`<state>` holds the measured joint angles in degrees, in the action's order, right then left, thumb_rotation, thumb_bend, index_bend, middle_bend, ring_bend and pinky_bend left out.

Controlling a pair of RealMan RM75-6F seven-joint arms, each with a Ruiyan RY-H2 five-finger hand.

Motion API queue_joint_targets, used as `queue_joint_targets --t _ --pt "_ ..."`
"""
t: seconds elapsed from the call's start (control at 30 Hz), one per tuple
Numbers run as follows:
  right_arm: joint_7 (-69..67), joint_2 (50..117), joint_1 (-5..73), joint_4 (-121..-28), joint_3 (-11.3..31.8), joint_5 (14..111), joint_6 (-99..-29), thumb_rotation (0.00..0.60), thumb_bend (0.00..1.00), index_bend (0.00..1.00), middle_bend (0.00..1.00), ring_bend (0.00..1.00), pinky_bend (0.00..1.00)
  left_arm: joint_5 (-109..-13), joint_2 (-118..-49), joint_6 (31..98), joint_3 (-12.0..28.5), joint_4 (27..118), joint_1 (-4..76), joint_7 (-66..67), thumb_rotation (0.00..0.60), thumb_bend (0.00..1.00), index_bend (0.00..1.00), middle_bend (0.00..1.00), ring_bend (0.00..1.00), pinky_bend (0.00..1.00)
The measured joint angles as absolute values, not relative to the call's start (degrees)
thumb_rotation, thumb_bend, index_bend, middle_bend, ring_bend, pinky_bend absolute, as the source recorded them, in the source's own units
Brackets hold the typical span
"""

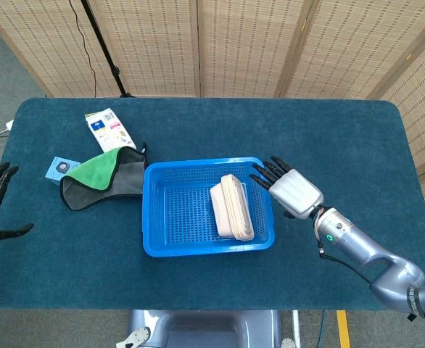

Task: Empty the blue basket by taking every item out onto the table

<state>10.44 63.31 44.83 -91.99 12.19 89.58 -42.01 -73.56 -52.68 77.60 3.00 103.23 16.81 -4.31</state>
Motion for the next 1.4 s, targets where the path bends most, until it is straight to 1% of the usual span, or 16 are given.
queue_joint_targets --t 0.2,0.4,0.67,0.97,1.1,1.4 --pt "13.05 65.02 49.27 -92.41 12.21 90.66 -39.79 0.6 0.0 0.0 0.0 0.0 0.0 -73.68 -52.83 76.31 3.8 102.24 16.68 -5.37 0.6 0.1 0.0 0.0 0.0 0.0" --pt "15.51 67.24 53.02 -91.85 12.01 89.73 -36.82 0.6 0.0 0.0 0.0 0.0 0.0 -74.57 -52.54 75.73 4.12 101.71 16.2 -7.08 0.6 0.1 0.0 0.0 0.0 0.0" --pt "16.96 69.8 55.27 -91.14 11.71 88.4 -36.65 0.6 0.0 0.0 0.0 0.0 0.0 -75.28 -52.18 74.7 4.63 101.18 15.93 -8.69 0.6 0.1 0.0 0.0 0.0 0.0" --pt "20.57 72.24 58.63 -89.37 10.95 87.39 -34.27 0.6 0.0 0.0 0.0 0.0 0.0 -75.62 -52.08 73.58 5.14 100.9 15.98 -9.38 0.6 0.1 0.0 0.0 0.0 0.0" --pt "23.71 73.37 60.82 -88.19 10.4 87.55 -32.71 0.6 0.0 0.0 0.0 0.0 0.0 -76.04 -51.87 73.21 5.26 100.81 15.93 -10.13 0.6 0.1 0.0 0.0 0.0 0.0" --pt "29.67 74.91 63.14 -87.7 9.17 87.39 -31.09 0.6 0.0 0.0 0.0 0.0 0.0 -76.25 -51.67 72.11 5.61 100.36 16.04 -11.21 0.6 0.1 0.0 0.0 0.0 0.0"
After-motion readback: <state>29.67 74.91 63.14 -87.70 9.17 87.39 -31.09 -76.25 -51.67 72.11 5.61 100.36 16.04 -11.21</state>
